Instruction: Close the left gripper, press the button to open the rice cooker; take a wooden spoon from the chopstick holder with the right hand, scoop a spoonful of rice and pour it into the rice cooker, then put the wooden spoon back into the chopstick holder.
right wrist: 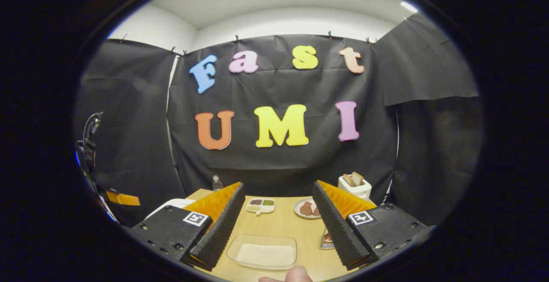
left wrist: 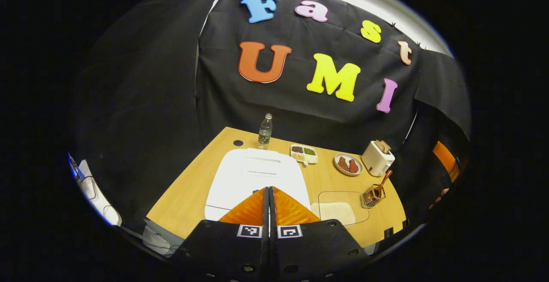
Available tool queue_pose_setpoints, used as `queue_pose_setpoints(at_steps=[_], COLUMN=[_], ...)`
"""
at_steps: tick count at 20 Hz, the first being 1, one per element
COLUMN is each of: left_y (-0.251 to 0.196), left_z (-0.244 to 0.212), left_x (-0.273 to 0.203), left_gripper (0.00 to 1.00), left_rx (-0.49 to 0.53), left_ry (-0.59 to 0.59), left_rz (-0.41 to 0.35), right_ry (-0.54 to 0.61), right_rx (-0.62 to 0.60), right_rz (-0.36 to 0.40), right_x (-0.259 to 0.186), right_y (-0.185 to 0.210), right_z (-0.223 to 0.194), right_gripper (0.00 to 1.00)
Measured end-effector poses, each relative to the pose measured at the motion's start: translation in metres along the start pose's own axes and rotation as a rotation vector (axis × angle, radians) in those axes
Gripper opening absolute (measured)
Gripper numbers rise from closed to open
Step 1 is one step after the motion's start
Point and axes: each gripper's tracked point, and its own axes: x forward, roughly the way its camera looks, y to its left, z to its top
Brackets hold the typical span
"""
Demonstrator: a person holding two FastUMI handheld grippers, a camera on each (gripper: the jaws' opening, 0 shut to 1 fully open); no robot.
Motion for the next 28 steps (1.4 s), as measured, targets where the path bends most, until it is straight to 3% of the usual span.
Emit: queue_pose_setpoints(at_steps=[8,12,13,14,20,26,28], left_y=[0.01,0.026,0.026,0.027,0.024,0.022,0.021], left_z=[-0.061,-0.064,-0.066,-0.068,-0.08,-0.08,-0.073], left_x=[0.078,0.086,0.087,0.086,0.087,0.09,0.09], left_gripper=[0.0,0.0,0.07,0.0,0.0,0.0,0.0], left_rx=[-0.079,-0.063,-0.068,-0.073,-0.099,-0.019,0.003], left_ry=[0.232,0.258,0.271,0.281,0.366,0.411,0.369], left_rz=[-0.033,0.009,0.011,0.013,0.002,0.012,0.009], right_ry=[0.027,0.066,0.072,0.076,0.109,0.148,0.142], right_rx=[-0.041,-0.035,-0.036,-0.033,-0.001,0.038,0.059], right_rz=[0.005,0.01,0.01,0.008,0.005,0.021,0.018], right_x=[0.03,0.038,0.04,0.041,0.049,0.047,0.044], right_y=[-0.029,-0.035,-0.037,-0.038,-0.039,-0.03,-0.031], right_z=[-0.001,-0.016,-0.019,-0.021,-0.037,-0.055,-0.051], right_gripper=[1.0,1.0,1.0,0.98,1.0,0.98,0.98])
